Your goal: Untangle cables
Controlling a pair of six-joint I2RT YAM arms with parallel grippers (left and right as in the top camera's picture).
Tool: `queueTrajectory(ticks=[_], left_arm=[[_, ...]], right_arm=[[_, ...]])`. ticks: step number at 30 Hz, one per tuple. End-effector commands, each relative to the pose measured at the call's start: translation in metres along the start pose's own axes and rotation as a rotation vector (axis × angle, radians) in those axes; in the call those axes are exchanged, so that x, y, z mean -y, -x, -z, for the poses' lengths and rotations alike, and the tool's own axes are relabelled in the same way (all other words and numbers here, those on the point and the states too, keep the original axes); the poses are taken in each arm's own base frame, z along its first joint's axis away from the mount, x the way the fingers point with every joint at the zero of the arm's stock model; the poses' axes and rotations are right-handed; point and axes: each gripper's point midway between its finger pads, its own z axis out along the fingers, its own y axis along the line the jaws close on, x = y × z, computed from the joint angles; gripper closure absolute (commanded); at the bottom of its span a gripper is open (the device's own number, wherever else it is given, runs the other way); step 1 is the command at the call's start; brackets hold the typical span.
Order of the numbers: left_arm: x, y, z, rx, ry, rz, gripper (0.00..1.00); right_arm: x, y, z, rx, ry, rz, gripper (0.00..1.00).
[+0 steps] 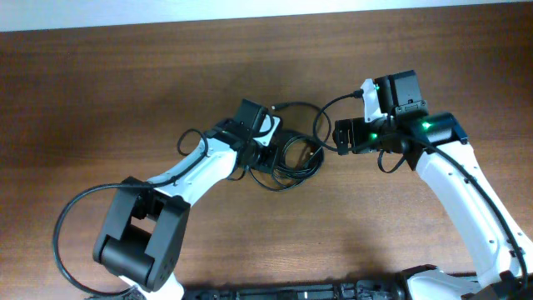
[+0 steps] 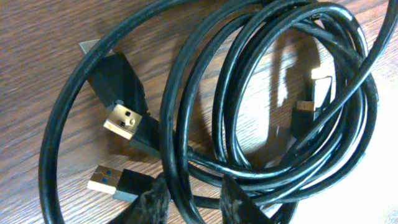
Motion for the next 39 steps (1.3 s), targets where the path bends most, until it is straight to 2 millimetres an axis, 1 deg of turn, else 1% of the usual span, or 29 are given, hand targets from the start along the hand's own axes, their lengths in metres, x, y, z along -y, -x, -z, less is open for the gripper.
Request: queueTrajectory(ticks=[1, 2, 4, 5, 6, 8, 9, 11, 13, 16, 17, 19, 20, 22, 23, 24, 25, 27, 30, 31, 32, 33, 35, 37, 39], left_arm=[[-0.005, -0.009, -0.013, -0.031, 0.014, 0.016, 0.93], [-0.004, -0.006, -0.011, -0.019, 0.012, 0.013, 1.00], [0.001, 0.010, 0.002, 0.029, 0.005, 0.002, 1.00], [0.008, 0.021, 0.013, 0.060, -0.015, -0.007, 1.00], [0.024, 0.036, 0.033, 0.108, -0.070, -0.027, 1.00], [0.053, 0.054, 0.072, 0.194, -0.185, -0.071, 1.00], [0.061, 0.059, 0.090, 0.236, -0.207, -0.090, 1.00], [0.074, 0.069, 0.131, 0.336, -0.220, -0.126, 1.00], [0.085, 0.070, 0.156, 0.387, -0.258, -0.152, 1.00], [0.102, 0.065, 0.166, 0.383, -0.352, -0.175, 1.00], [0.104, 0.064, 0.166, 0.380, -0.363, -0.177, 1.00], [0.104, 0.065, 0.168, 0.384, -0.363, -0.179, 1.00], [0.105, 0.065, 0.171, 0.393, -0.364, -0.183, 1.00], [0.107, 0.068, 0.177, 0.414, -0.367, -0.192, 1.00], [0.108, 0.070, 0.179, 0.425, -0.368, -0.197, 1.00], [0.108, 0.070, 0.180, 0.429, -0.368, -0.199, 1.00], [0.108, 0.071, 0.180, 0.431, -0.369, -0.199, 1.00], [0.108, 0.071, 0.181, 0.434, -0.367, -0.200, 1.00], [0.101, 0.074, 0.183, 0.442, -0.359, -0.186, 1.00], [0.104, 0.074, 0.189, 0.454, -0.393, -0.195, 1.00], [0.109, 0.075, 0.197, 0.465, -0.441, -0.206, 1.00], [0.109, 0.076, 0.199, 0.469, -0.453, -0.208, 1.00], [0.107, 0.076, 0.200, 0.466, -0.456, -0.182, 1.00], [0.112, 0.073, 0.202, 0.458, -0.494, -0.193, 1.00], [0.115, 0.072, 0.203, 0.452, -0.512, -0.198, 1.00]], right_arm=[[-0.005, 0.009, 0.011, 0.037, 0.013, 0.015, 0.01], [-0.005, 0.009, 0.011, 0.036, 0.013, 0.015, 0.01], [-0.005, 0.008, 0.011, 0.030, 0.014, 0.014, 0.01], [-0.010, 0.006, 0.011, 0.023, 0.041, 0.015, 0.01], [-0.019, 0.005, 0.012, 0.016, 0.095, 0.016, 0.01], [-0.029, 0.005, 0.013, 0.016, 0.155, 0.022, 0.01], [-0.032, 0.005, 0.013, 0.014, 0.169, 0.022, 0.02], [-0.053, -0.001, 0.016, -0.003, 0.284, 0.091, 0.01], [-0.071, -0.003, 0.015, -0.008, 0.322, 0.131, 0.01], [-0.091, -0.003, 0.012, 0.003, 0.345, 0.190, 0.00], [-0.094, -0.002, 0.010, 0.006, 0.351, 0.199, 0.04], [-0.096, -0.002, 0.007, -0.001, 0.352, 0.202, 0.20], [-0.096, -0.004, 0.005, -0.012, 0.355, 0.199, 0.25], [-0.099, -0.008, 0.002, -0.032, 0.370, 0.200, 0.26], [-0.105, -0.012, 0.003, -0.049, 0.395, 0.205, 0.25], [-0.108, -0.015, 0.002, -0.059, 0.412, 0.216, 0.21], [-0.112, -0.018, 0.002, -0.069, 0.427, 0.230, 0.21], [-0.113, -0.023, 0.003, -0.082, 0.435, 0.266, 0.20], [-0.115, -0.026, 0.004, -0.084, 0.454, 0.302, 0.20], [-0.122, -0.028, 0.008, -0.078, 0.506, 0.355, 0.20], [-0.123, -0.028, 0.008, -0.073, 0.507, 0.368, 0.21], [-0.123, -0.027, 0.008, -0.069, 0.507, 0.373, 0.21], [-0.124, -0.024, 0.008, -0.054, 0.508, 0.378, 0.27], [-0.124, -0.020, 0.007, -0.036, 0.503, 0.384, 0.33], [-0.126, -0.012, 0.007, -0.001, 0.505, 0.395, 0.34]])
